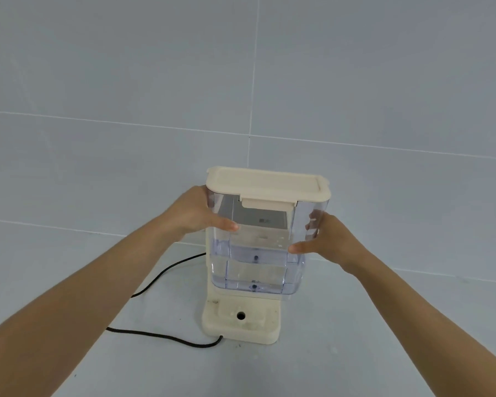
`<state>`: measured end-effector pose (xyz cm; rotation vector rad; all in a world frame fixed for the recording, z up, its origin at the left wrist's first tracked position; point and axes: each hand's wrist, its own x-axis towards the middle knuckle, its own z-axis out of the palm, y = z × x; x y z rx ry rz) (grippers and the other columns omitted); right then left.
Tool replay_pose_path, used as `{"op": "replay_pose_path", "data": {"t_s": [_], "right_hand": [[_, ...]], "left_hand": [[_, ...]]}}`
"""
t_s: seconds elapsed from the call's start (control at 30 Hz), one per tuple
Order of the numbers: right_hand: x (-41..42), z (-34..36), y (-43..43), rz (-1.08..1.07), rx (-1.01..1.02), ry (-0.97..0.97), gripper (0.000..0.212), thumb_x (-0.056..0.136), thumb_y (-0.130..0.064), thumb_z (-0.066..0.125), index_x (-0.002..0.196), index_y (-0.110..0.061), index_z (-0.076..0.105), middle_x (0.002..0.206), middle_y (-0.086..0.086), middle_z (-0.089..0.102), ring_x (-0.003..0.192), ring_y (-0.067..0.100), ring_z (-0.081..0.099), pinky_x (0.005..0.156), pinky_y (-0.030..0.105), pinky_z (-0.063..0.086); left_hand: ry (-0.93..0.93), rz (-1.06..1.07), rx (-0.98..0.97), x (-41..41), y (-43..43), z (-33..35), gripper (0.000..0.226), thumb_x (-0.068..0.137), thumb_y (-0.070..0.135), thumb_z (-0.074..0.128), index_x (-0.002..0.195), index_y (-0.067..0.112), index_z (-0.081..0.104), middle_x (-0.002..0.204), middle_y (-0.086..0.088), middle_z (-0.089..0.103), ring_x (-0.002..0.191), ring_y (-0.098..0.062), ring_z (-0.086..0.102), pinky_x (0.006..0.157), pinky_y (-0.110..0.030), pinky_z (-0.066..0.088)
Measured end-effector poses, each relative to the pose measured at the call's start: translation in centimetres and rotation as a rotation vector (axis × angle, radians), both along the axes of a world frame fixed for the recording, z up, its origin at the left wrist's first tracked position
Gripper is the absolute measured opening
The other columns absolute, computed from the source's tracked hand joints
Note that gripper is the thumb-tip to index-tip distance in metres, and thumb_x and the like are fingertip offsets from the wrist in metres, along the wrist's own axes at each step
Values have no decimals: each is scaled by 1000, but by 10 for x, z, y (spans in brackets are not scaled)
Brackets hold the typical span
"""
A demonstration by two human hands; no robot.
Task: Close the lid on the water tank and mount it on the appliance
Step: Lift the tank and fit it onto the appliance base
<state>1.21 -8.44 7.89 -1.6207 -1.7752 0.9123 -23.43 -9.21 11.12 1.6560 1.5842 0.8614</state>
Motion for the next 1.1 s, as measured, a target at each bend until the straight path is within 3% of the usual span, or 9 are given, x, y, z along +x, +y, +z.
{"op": "replay_pose_path", "data": {"t_s": [0.1, 0.2, 0.4, 0.5, 0.6, 0.73, 0.87, 0.97, 1.1], "right_hand": [[-14, -5, 5, 14, -20, 13, 86, 55, -23, 85, 127, -9, 39, 108, 1, 51, 101, 22, 52, 82, 28, 39], [-21, -9, 10, 21, -38, 7, 69, 53, -20, 86, 112, -9, 51, 110, 7, 61, 100, 25, 58, 81, 31, 45], [-28, -18, 16, 2, -40, 22, 61, 51, -12, 85, 106, -7, 59, 112, 17, 66, 100, 31, 62, 91, 41, 49], [-26, -21, 18, -20, -43, 13, 64, 51, -13, 85, 108, -3, 57, 112, 21, 65, 101, 35, 61, 92, 46, 49], [-25, -26, 18, -46, -64, 20, 64, 51, -11, 86, 107, -3, 56, 109, 17, 66, 98, 32, 62, 82, 38, 51], [-28, -33, 18, -54, -80, 51, 61, 53, -9, 84, 107, -7, 57, 104, 9, 67, 92, 24, 61, 59, 19, 43], [-29, -42, 18, -54, -77, 51, 63, 52, -11, 85, 109, -8, 57, 98, 2, 62, 89, 20, 58, 57, 16, 40], [-29, -47, 18, -49, -81, 36, 68, 52, -11, 85, 114, -10, 55, 99, 0, 59, 92, 18, 54, 69, 22, 41], [-31, -52, 18, -46, -81, 31, 69, 51, -11, 85, 113, -11, 55, 96, -3, 56, 89, 16, 51, 57, 13, 37]], "left_hand": [[-9, 29, -33, -12, 2, -4, 85, 53, 21, 84, 127, 16, 41, 118, -6, 50, 106, -21, 51, 84, -27, 37], [-39, 29, -69, -18, 5, -10, 92, 54, 17, 84, 132, 17, 36, 132, -12, 47, 117, -23, 47, 90, -28, 36], [-43, 46, -70, -20, 14, -22, 81, 53, 13, 84, 124, 18, 43, 90, 11, 48, 100, -16, 46, 80, -26, 35], [-61, 40, -75, -18, 19, -28, 82, 54, 13, 84, 124, 18, 43, 92, 10, 48, 100, -16, 46, 81, -26, 35], [-75, 11, -93, -17, 24, -33, 82, 54, 11, 83, 126, 19, 43, 111, 4, 50, 106, -14, 44, 86, -27, 36], [-81, 6, -102, -19, 30, -39, 84, 54, 9, 83, 126, 19, 42, 117, 4, 48, 112, -12, 41, 90, -28, 35], [-88, -7, -107, -20, 33, -45, 79, 54, 5, 82, 123, 18, 45, 112, 8, 50, 109, -12, 44, 89, -28, 36], [-98, -20, -107, -20, 33, -51, 73, 53, 2, 82, 117, 16, 51, 102, 6, 57, 98, -14, 50, 86, -27, 39], [-135, -26, -108, -22, 32, -59, 73, 52, -1, 81, 117, 16, 52, 117, 0, 61, 112, -17, 53, 100, -36, 42]]}}
